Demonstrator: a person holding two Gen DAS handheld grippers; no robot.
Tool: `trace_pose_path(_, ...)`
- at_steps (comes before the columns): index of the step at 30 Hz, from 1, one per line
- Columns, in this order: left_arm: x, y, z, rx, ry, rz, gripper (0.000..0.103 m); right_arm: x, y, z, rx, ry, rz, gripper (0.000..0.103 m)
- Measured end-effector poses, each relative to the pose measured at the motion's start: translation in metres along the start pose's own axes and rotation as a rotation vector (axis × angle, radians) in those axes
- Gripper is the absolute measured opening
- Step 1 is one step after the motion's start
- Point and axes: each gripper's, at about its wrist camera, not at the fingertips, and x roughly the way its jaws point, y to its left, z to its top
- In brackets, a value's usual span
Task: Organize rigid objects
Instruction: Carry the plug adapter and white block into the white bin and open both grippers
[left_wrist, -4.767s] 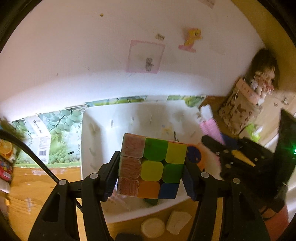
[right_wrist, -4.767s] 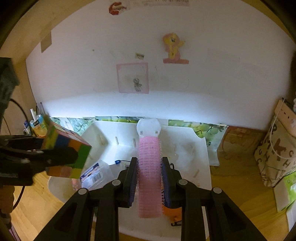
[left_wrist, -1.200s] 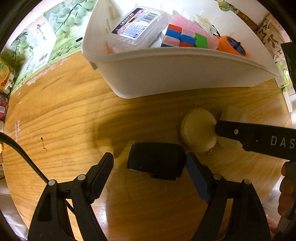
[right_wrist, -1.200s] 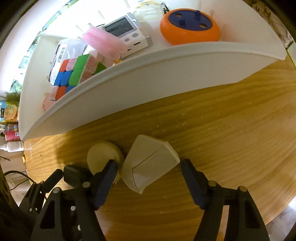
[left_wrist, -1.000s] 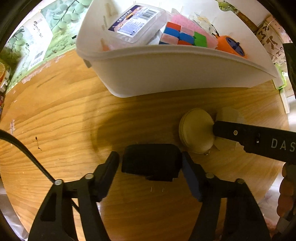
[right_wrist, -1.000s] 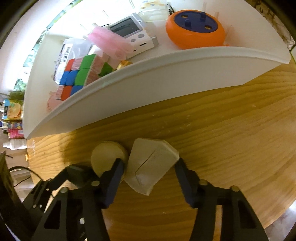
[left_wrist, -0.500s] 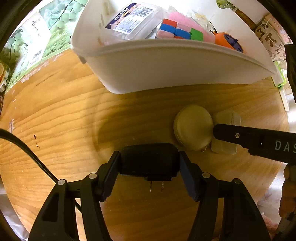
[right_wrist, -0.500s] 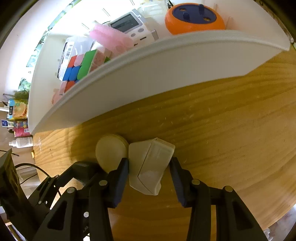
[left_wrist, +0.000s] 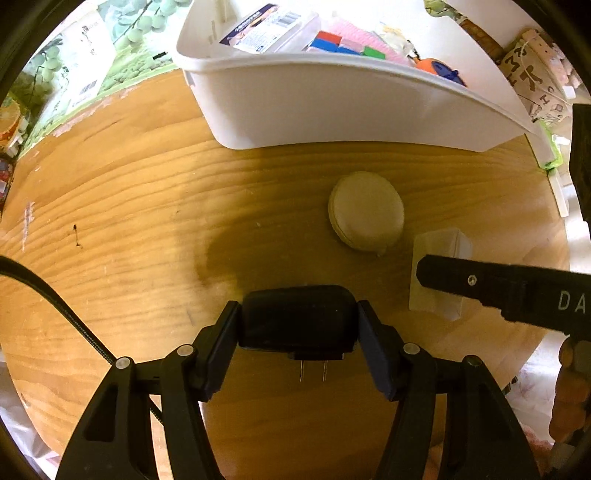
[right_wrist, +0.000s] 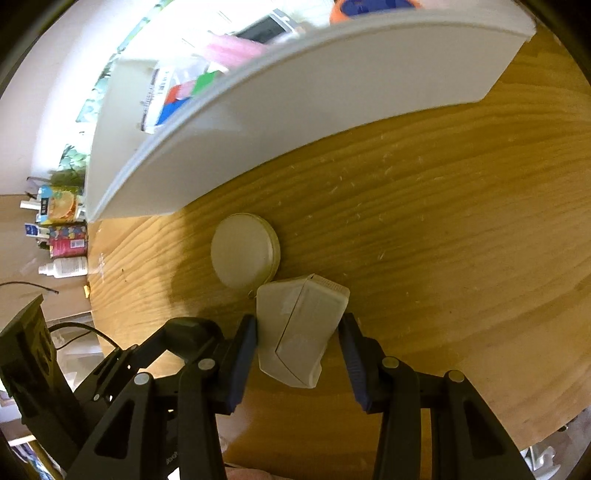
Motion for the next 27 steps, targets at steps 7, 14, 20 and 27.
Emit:
trace_pose_path(7,-0.028,-0.010,-0.013,0.034,-0.052,0.012,0.066,-0.025,0.012,-0.009,-0.070,-0.083,-0.028,0.046)
trace_pose_path(14,-0.062,-0.015,-0.015,0.070,-0.109,-0.001,0.066,-0.060,0.018,-0.009,-0.133,-0.200,-0.066,0.046)
trace_pose_path(20,-0.098,-0.028,-0.001,0.140,-0.199,0.028,0.066,-0.093,0.019,-0.001,-0.153,-0.283,-0.066,0.046)
trace_pose_path(27,-0.135,-0.041,0.022,0.193,-0.310,0.051,0.066,-0.130,0.022,0.020,-0.177,-0.369,-0.041,0.046)
